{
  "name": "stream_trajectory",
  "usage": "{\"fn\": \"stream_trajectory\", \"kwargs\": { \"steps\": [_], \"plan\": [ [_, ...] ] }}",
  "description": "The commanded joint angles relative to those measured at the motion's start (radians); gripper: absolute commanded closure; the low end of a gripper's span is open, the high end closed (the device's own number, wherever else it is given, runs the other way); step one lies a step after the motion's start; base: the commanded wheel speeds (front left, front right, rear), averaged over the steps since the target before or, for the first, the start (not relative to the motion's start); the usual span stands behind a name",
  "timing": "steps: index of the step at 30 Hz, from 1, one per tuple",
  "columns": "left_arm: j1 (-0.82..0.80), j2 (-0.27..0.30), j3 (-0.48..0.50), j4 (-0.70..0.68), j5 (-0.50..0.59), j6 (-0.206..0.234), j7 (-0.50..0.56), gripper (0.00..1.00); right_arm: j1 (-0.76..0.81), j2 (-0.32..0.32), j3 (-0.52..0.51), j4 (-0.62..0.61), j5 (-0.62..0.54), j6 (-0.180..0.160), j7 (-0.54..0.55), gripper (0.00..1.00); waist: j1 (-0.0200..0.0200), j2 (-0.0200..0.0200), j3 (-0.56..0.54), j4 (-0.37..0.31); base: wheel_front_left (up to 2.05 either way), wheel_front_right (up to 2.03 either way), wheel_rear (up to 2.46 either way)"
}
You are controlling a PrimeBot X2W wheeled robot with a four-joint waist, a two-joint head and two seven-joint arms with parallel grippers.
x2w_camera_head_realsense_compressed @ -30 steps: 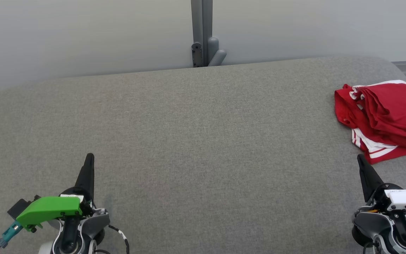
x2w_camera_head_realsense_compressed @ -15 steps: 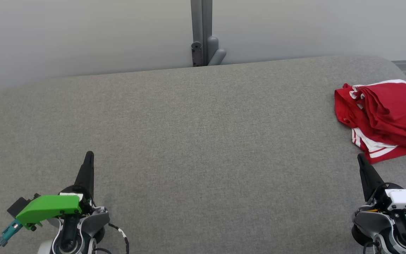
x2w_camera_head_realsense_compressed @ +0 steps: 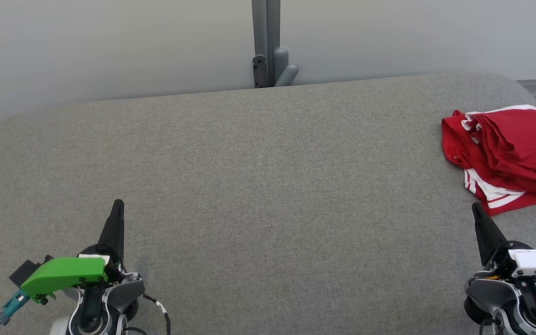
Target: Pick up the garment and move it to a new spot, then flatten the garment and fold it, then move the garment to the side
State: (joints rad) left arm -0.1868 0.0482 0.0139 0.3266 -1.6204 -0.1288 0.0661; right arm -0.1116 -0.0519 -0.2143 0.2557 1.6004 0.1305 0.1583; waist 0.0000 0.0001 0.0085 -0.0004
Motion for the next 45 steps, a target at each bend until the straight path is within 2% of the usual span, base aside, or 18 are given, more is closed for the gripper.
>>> {"fn": "stream_trajectory", "kwargs": {
  "steps": [1,45],
  "plan": [
    [-0.013,0.004,0.003,0.001,-0.005,-0.005,0.003,1.0,-0.01,0.0,-0.003,0.002,0.003,0.0,0.004,1.0,0.0,-0.0001,0.0,0.0,0.0,0.0,0.0],
    [-0.012,0.004,0.003,0.001,-0.005,-0.005,0.003,1.0,-0.01,0.001,-0.005,0.002,0.001,0.0,0.007,1.0,0.0,-0.0001,0.0,0.0,0.0,0.0,0.0]
  ]
}}
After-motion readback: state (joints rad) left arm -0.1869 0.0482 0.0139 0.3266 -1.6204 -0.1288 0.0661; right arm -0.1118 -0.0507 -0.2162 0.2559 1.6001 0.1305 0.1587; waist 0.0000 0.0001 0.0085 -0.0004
